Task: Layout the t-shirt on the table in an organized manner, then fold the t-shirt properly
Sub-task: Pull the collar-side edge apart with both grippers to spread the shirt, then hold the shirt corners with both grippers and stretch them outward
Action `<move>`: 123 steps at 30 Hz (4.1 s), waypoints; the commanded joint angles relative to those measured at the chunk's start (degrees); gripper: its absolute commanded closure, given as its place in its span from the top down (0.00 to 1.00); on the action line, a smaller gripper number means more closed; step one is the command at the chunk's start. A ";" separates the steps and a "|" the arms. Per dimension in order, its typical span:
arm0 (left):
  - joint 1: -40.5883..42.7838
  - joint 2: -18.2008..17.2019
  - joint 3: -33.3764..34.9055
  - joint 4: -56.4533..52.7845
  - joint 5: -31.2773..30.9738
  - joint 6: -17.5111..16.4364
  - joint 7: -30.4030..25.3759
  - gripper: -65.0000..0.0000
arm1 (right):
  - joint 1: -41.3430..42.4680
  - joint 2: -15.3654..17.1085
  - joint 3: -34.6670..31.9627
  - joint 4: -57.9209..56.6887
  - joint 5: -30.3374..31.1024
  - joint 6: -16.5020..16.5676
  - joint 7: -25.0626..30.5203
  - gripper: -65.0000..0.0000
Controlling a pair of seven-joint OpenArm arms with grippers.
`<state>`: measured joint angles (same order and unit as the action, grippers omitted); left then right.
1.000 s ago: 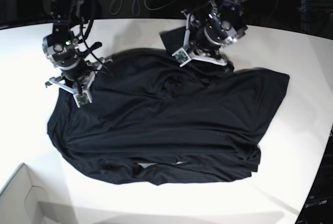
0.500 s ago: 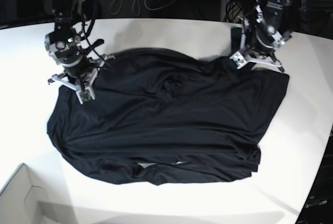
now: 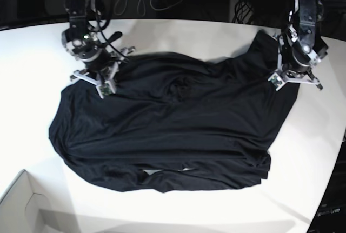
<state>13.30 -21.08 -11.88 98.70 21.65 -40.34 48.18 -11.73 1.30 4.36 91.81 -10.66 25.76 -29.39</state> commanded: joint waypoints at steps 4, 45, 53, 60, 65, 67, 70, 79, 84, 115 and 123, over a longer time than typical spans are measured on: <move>1.16 -0.50 -2.67 0.07 0.20 0.38 -3.57 0.00 | -2.03 2.08 4.04 0.37 -1.52 0.13 -2.31 0.00; 12.24 -1.64 3.57 -0.89 -12.55 0.38 -4.97 0.00 | -8.45 -0.82 8.25 18.83 -1.43 0.13 -2.48 0.00; 11.71 -2.08 -5.31 -2.12 -11.76 0.38 -7.26 0.00 | -8.54 -1.34 5.71 13.73 -1.43 0.13 -2.39 0.00; 11.36 -3.58 -7.51 -2.48 -12.20 0.38 -7.35 0.00 | -9.77 -0.99 5.97 11.35 -1.43 0.13 -2.31 0.00; 11.45 -3.49 -7.51 -1.95 -12.20 0.38 -7.35 0.00 | -10.47 -0.90 5.97 11.18 -1.43 0.13 -2.22 0.00; 11.45 -3.40 -7.51 -0.80 -12.20 0.38 -7.35 0.00 | -10.65 -0.64 6.23 11.18 -1.52 0.13 -2.22 0.00; 11.54 -3.14 -7.42 2.45 -12.29 0.38 -7.00 0.00 | -11.61 -0.29 8.34 11.27 -1.52 0.13 -2.22 0.00; 13.47 -1.73 -7.68 13.44 -12.29 0.38 -6.73 0.00 | -13.99 -0.11 12.30 13.11 -1.43 0.22 -2.22 0.00; 8.11 -0.33 -7.51 9.92 -12.29 0.38 -7.08 0.00 | -14.78 -1.52 12.04 17.07 -1.43 0.22 -2.22 0.00; 3.10 -0.24 -14.27 -19.71 -12.29 0.34 -17.63 0.00 | -3.88 -1.61 10.10 9.68 -1.43 0.22 -2.31 0.00; 4.59 -0.24 -18.05 -14.26 -12.29 0.34 -17.28 0.00 | -6.16 -1.52 10.19 9.68 -1.43 0.22 -2.31 0.00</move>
<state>17.45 -20.73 -29.61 84.14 8.12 -39.48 28.88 -17.74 -0.62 14.44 100.55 -12.21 26.13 -32.73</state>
